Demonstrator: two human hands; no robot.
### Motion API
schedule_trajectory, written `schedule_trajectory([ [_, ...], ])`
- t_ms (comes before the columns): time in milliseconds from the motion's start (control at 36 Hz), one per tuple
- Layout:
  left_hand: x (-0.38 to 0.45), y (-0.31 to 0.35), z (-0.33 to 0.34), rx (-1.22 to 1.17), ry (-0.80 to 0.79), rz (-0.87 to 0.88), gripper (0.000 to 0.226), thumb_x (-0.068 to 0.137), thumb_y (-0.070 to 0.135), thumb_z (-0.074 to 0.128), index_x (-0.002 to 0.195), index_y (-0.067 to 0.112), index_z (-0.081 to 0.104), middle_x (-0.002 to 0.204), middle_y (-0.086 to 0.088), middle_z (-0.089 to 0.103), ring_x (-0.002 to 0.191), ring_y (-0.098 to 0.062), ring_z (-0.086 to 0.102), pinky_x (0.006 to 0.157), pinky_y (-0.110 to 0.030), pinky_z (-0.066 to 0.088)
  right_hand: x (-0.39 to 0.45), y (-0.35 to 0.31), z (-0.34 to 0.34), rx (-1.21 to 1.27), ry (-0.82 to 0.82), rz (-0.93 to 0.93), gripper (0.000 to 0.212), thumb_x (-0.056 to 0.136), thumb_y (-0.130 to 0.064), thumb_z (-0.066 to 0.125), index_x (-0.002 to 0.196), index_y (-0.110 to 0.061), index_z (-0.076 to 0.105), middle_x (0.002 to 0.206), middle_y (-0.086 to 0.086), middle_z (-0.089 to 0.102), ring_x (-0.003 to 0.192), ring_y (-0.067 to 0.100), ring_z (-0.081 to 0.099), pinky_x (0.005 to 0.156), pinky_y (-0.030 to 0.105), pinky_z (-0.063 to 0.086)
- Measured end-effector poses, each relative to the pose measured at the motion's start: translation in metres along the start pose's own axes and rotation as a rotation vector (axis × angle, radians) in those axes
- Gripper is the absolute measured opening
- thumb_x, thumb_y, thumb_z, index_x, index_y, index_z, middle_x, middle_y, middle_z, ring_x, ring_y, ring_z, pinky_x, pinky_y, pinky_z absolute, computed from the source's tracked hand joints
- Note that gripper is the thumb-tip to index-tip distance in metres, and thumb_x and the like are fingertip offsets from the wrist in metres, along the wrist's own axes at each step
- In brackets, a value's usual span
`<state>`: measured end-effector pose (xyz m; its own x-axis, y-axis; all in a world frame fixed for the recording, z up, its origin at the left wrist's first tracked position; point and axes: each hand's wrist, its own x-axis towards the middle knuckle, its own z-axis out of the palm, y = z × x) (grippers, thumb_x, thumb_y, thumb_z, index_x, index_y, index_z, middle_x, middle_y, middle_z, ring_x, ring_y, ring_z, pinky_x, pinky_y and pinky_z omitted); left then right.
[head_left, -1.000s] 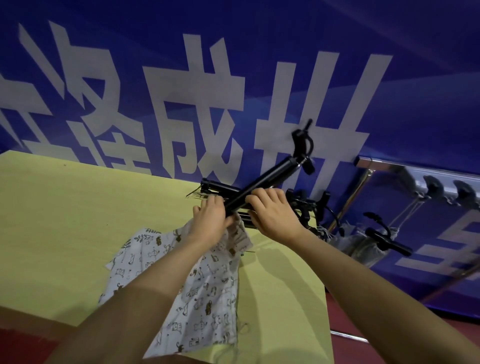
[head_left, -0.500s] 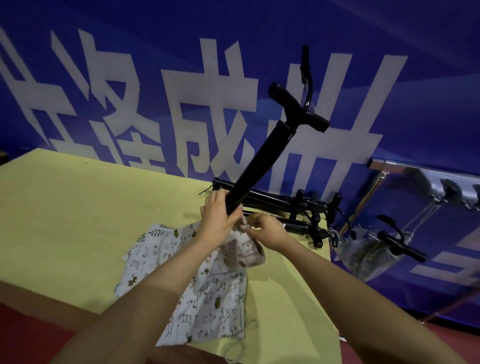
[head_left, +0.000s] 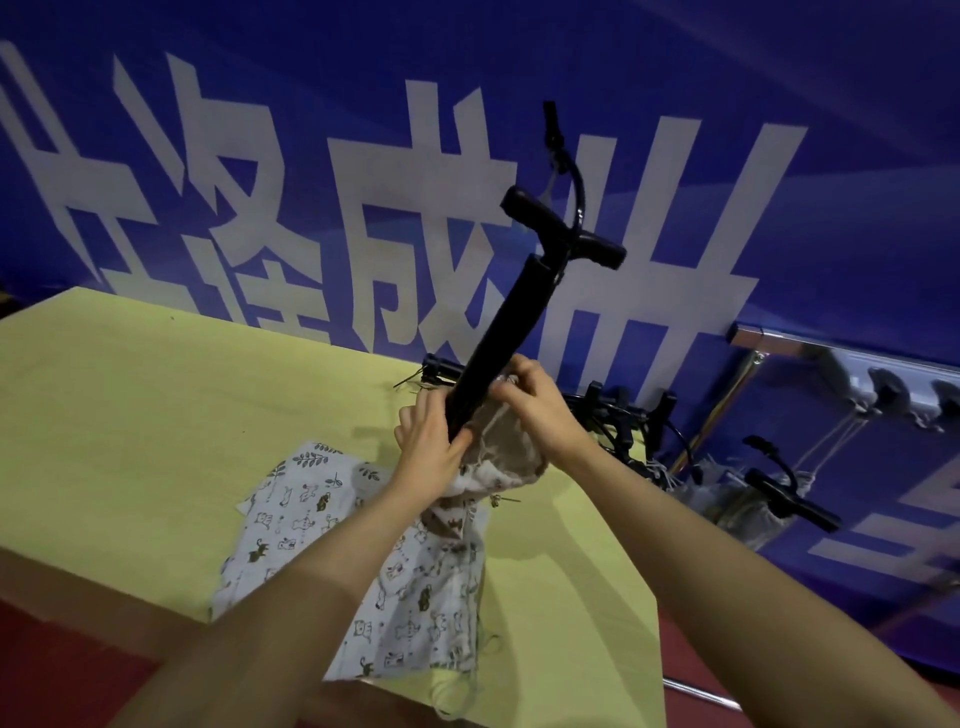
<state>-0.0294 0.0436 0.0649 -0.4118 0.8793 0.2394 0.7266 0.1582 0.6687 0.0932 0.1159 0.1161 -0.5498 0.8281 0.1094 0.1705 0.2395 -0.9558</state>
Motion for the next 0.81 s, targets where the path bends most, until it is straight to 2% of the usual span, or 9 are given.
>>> schedule_trajectory([
  [139, -0.001, -0.003, -0.002, 0.060, -0.047, 0.015, 0.035, 0.092, 0.022, 0.052, 0.125, 0.014, 0.041, 0.124, -0.003, 0.041, 0.109, -0.025, 0.033, 0.086, -0.034, 0.027, 0.000, 0.000, 0.004, 0.081, 0.013, -0.037, 0.029, 0.086, -0.019, 0.066, 0.106, -0.035, 0.050, 0.128, 0.016, 0.047, 0.120, 0.024, 0.050, 0.107, 0.041, 0.041],
  [278, 0.000, -0.002, -0.007, 0.208, -0.161, 0.025, 0.055, 0.091, 0.013, 0.052, 0.140, 0.024, 0.028, 0.138, 0.004, 0.035, 0.113, -0.025, 0.034, 0.091, -0.039, 0.032, -0.001, 0.004, 0.008, 0.004, 0.126, -0.034, 0.016, 0.089, -0.026, 0.064, 0.094, -0.032, 0.050, 0.119, 0.017, 0.052, 0.108, 0.020, 0.055, 0.098, 0.036, 0.046],
  [333, -0.002, -0.002, -0.007, 0.275, -0.224, 0.030, 0.072, 0.085, 0.000, 0.054, 0.145, 0.024, 0.020, 0.145, 0.006, 0.025, 0.114, -0.025, 0.034, 0.091, -0.040, 0.035, -0.001, 0.008, 0.010, -0.034, 0.174, -0.028, 0.014, 0.090, -0.026, 0.063, 0.097, -0.026, 0.050, 0.116, 0.013, 0.050, 0.100, 0.015, 0.053, 0.091, 0.027, 0.045],
  [417, -0.008, -0.008, -0.005, 0.323, -0.263, 0.023, 0.092, 0.080, -0.005, 0.061, 0.148, 0.025, 0.008, 0.150, 0.005, 0.015, 0.116, -0.029, 0.039, 0.084, -0.045, 0.047, -0.002, 0.015, 0.013, -0.071, 0.204, -0.018, 0.015, 0.090, -0.029, 0.062, 0.099, -0.027, 0.050, 0.113, 0.008, 0.049, 0.099, 0.014, 0.053, 0.093, 0.030, 0.047],
  [472, -0.009, -0.011, -0.004, 0.346, -0.258, 0.009, 0.096, 0.079, -0.007, 0.061, 0.149, 0.025, 0.003, 0.149, 0.003, 0.015, 0.115, -0.030, 0.042, 0.078, -0.041, 0.051, -0.002, 0.018, 0.016, -0.103, 0.206, -0.005, 0.019, 0.090, -0.032, 0.062, 0.104, -0.025, 0.051, 0.114, 0.006, 0.049, 0.100, 0.014, 0.053, 0.091, 0.028, 0.047],
  [528, -0.009, -0.012, -0.005, 0.342, -0.255, 0.003, 0.096, 0.080, -0.007, 0.060, 0.150, 0.026, 0.003, 0.149, 0.003, 0.017, 0.115, -0.029, 0.042, 0.075, -0.036, 0.049, -0.001, 0.021, 0.017, -0.119, 0.220, 0.002, 0.025, 0.090, -0.032, 0.061, 0.110, -0.020, 0.052, 0.114, 0.005, 0.049, 0.099, 0.011, 0.052, 0.083, 0.017, 0.044],
  [611, -0.003, -0.011, -0.010, 0.298, -0.303, 0.011, 0.089, 0.084, -0.004, 0.056, 0.150, 0.027, 0.005, 0.146, 0.002, 0.024, 0.116, -0.030, 0.039, 0.083, -0.039, 0.049, 0.000, 0.020, 0.018, -0.115, 0.247, 0.007, 0.030, 0.092, -0.029, 0.060, 0.118, -0.015, 0.053, 0.116, 0.005, 0.049, 0.095, 0.006, 0.049, 0.073, 0.010, 0.041],
  [722, 0.006, -0.011, -0.022, 0.229, -0.399, 0.014, 0.089, 0.084, -0.008, 0.050, 0.151, 0.028, 0.002, 0.137, -0.003, 0.031, 0.119, -0.029, 0.035, 0.097, -0.042, 0.043, 0.002, 0.019, 0.017, -0.095, 0.276, 0.016, 0.031, 0.092, -0.028, 0.059, 0.119, -0.015, 0.053, 0.118, 0.007, 0.051, 0.099, 0.011, 0.051, 0.083, 0.019, 0.041],
  [806, 0.011, -0.010, -0.031, 0.173, -0.350, 0.023, 0.086, 0.082, -0.015, 0.045, 0.151, 0.026, 0.013, 0.134, -0.004, 0.035, 0.121, -0.026, 0.037, 0.099, -0.039, 0.043, 0.003, 0.021, 0.017, -0.111, 0.283, 0.018, 0.031, 0.092, -0.029, 0.059, 0.120, -0.015, 0.053, 0.118, 0.008, 0.051, 0.099, 0.012, 0.052, 0.080, 0.016, 0.042],
])
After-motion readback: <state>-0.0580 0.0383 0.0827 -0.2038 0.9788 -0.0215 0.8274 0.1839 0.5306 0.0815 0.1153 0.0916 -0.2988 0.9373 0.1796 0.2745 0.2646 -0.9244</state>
